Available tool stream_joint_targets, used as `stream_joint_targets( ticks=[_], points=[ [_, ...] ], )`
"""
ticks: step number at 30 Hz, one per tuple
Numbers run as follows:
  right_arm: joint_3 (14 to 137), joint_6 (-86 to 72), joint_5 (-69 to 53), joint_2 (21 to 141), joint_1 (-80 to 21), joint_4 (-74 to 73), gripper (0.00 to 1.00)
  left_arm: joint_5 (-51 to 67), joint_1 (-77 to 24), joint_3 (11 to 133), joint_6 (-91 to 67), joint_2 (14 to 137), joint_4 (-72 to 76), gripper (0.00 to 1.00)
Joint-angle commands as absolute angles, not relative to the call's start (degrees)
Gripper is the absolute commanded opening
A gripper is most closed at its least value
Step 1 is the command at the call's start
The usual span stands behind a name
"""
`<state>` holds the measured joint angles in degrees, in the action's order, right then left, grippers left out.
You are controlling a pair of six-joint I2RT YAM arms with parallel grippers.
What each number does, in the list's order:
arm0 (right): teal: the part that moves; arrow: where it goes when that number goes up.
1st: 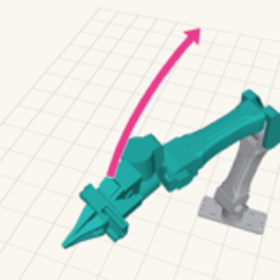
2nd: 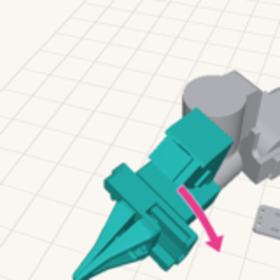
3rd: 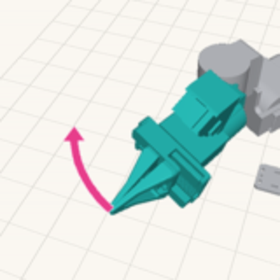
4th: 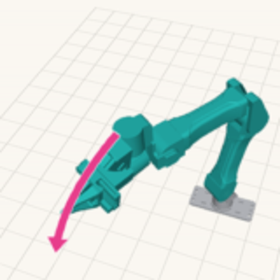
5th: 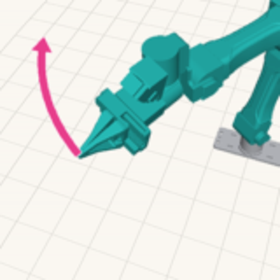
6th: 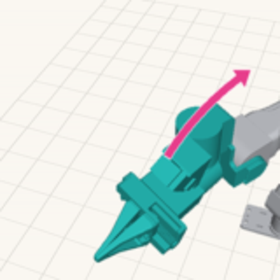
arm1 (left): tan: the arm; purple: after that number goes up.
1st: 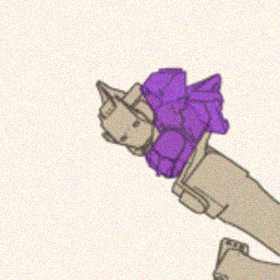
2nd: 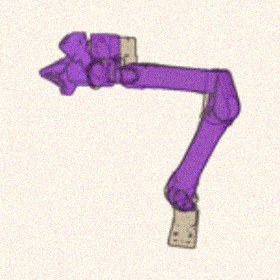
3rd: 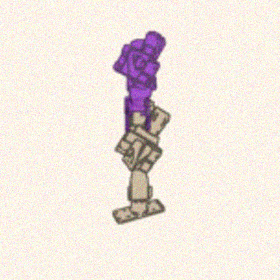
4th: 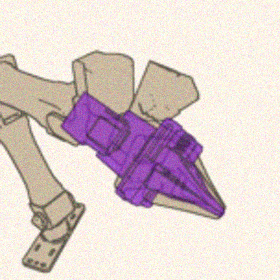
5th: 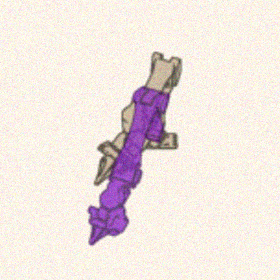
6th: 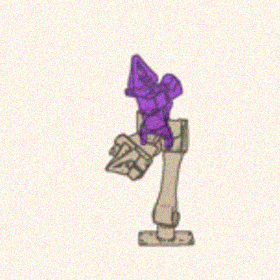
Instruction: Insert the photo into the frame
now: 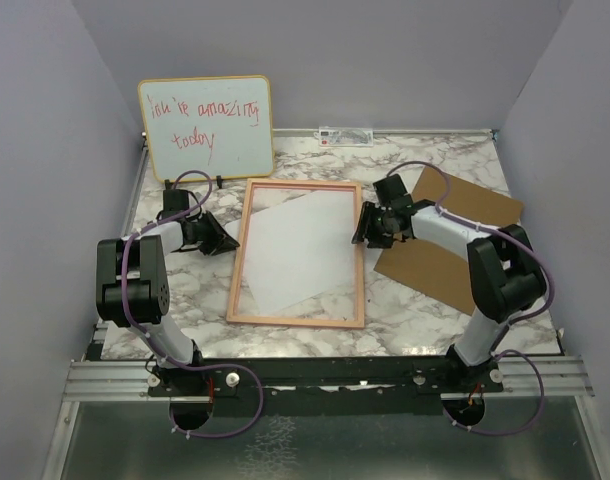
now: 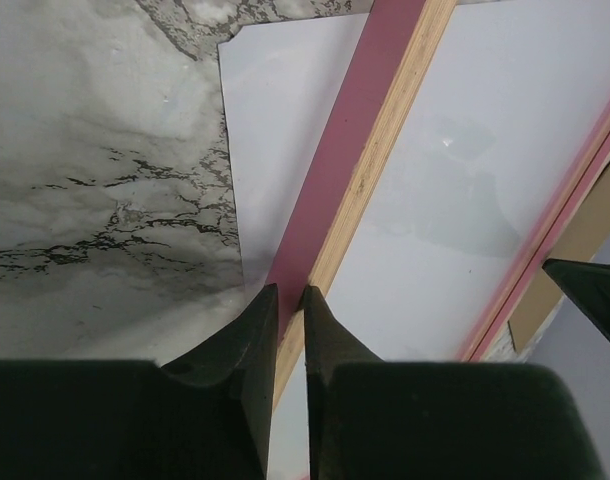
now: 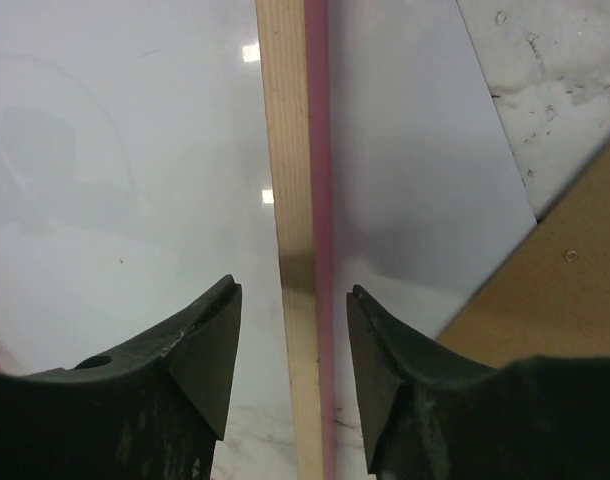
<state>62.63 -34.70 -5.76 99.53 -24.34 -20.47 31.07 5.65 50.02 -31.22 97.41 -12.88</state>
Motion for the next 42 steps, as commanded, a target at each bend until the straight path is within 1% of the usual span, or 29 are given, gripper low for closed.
stream_joint_targets(
  ticks=[1, 4, 14, 20, 22, 24, 27, 29, 35, 39, 42],
  points=[
    [63.33, -31.65, -8.67, 101.86, -24.7, -21.26, 0.48, 27.21, 3.86, 47.94, -29.65, 99.05, -16.26, 0.14],
    [63.48, -31.26, -10.13, 102.86, -24.7, -20.89, 0.41, 27.28, 3.46, 47.47, -30.04, 98.4, -16.17, 0.13],
    [64.76, -29.61, -10.7, 105.25, -25.04, -22.72, 0.3, 26.94, 2.64, 44.7, -31.54, 96.04, -15.52, 0.12],
    [63.81, -27.94, -15.67, 103.22, -25.13, -20.26, 0.3, 27.08, 2.4, 43.12, -32.11, 94.12, -15.38, 0.12],
    [64.07, -27.05, -18.29, 103.26, -25.14, -19.95, 0.32, 26.73, 2.37, 42.35, -32.24, 92.92, -15.41, 0.12],
    [64.44, -26.96, -18.05, 103.0, -25.15, -20.58, 0.37, 24.66, 2.37, 41.73, -32.27, 91.22, -16.25, 0.12],
    [65.06, -28.3, -12.5, 101.06, -25.1, -21.99, 0.49, 18.79, 2.4, 42.01, -32.26, 87.73, -18.7, 0.15],
    [65.59, -29.32, -7.78, 99.49, -24.63, -23.0, 0.54, 15.58, 2.42, 42.89, -32.25, 85.71, -20.36, 0.2],
    [66.06, -30.33, -2.06, 96.05, -21.42, -21.72, 0.59, 12.46, 2.37, 47.16, -31.65, 82.95, -23.2, 0.27],
    [69.79, -30.86, -3.15, 101.18, -19.25, -22.65, 0.6, 12.9, 2.37, 49.17, -31.71, 82.79, -23.46, 0.29],
    [72.62, -32.24, -4.13, 105.09, -17.74, -23.46, 0.6, 16.11, 2.31, 50.53, -31.4, 82.92, -23.22, 0.29]
  ],
)
